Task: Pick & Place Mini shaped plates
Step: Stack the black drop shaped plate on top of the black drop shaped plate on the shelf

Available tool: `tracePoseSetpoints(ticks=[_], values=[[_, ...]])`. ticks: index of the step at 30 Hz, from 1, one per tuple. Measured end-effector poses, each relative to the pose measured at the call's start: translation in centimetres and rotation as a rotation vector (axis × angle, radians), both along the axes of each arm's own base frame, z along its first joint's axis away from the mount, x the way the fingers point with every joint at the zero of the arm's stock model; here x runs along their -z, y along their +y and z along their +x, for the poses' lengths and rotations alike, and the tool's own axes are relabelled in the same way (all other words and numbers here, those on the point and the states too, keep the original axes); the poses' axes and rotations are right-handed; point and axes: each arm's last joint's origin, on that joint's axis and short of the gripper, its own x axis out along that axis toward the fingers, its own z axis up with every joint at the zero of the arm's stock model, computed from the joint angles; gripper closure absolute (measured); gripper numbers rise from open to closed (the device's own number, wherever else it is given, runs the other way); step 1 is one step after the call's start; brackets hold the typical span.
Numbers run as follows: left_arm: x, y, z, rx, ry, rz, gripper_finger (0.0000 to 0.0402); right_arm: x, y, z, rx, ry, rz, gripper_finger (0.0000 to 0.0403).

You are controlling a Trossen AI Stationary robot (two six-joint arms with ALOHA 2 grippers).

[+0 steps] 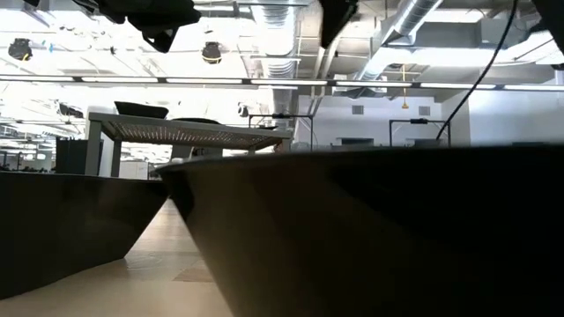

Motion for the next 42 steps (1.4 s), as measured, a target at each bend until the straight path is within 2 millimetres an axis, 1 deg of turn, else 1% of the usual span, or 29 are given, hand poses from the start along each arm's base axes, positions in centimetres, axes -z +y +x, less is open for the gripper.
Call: tracePoseSetpoints(ticks=[2, 4, 7, 10, 13, 15, 18, 20, 23, 27, 30, 32, 36, 39, 42], values=[[0.0, 0.0, 0.0, 0.0, -0.002, -0.002, 0.0324, 0.8, 0.1, -0.6, 0.024, 0.048, 0.024, 0.0275], [0.0, 0.0, 0.0, 0.0, -0.002, -0.002, 0.0324, 2.4, 0.1, -0.8, 0.04, 0.092, 0.062, 0.0277], [0.0, 0.0, 0.0, -0.001, -0.002, -0.006, 0.0324, 6.2, 0.0, -0.7, 0.05, 0.157, 0.145, 0.0279], [0.0, 0.0, 0.0, -0.002, -0.001, -0.008, 0.0324, 11.0, -0.5, -1.2, 0.061, 0.222, 0.22, 0.0281], [0.0, 0.0, 0.0, -0.002, -0.001, -0.008, 0.0324, 15.3, -1.0, -1.8, 0.075, 0.256, 0.293, 0.0281], [0.0, 0.0, 0.0, -0.002, -0.001, -0.008, 0.0324, 17.5, -1.3, -2.1, 0.083, 0.26, 0.32, 0.0281], [0.0, 0.0, 0.0, -0.001, -0.002, -0.003, 0.0324, 20.0, -1.7, -2.5, 0.092, 0.243, 0.326, 0.028], [0.0, 0.0, 0.0, 0.0, -0.002, -0.002, 0.0324, 20.8, -2.1, -2.7, 0.104, 0.225, 0.323, 0.028], [0.0, 0.0, 0.0, 0.0, -0.002, -0.002, 0.0324, 21.1, -2.9, -2.7, 0.093, 0.202, 0.297, 0.028], [0.0, 0.0, 0.0, 0.0, -0.002, -0.002, 0.0324, 21.4, -3.4, -1.8, -0.032, 0.171, 0.254, 0.028], [0.0, 0.0, 0.0, 0.0, -0.002, -0.002, 0.0324, 22.4, -3.4, -1.1, -0.083, 0.166, 0.256, 0.028], [0.0, 0.0, 0.0, 0.0, -0.002, -0.002, 0.0324, 23.6, -3.4, -1.0, -0.095, 0.218, 0.277, 0.028], [0.0, 0.0, 0.0, 0.001, -0.004, 0.003, 0.0324, 26.0, -3.7, -0.5, -0.079, 0.3, 0.227, 0.028], [0.0, 0.0, 0.0, 0.002, -0.003, 0.006, 0.0324, 26.7, -3.9, -0.3, -0.068, 0.332, 0.185, 0.0281], [0.0, 0.0, 0.0, 0.002, -0.003, 0.007, 0.0324, 26.8, -3.9, -0.2, -0.066, 0.338, 0.173, 0.0281]])
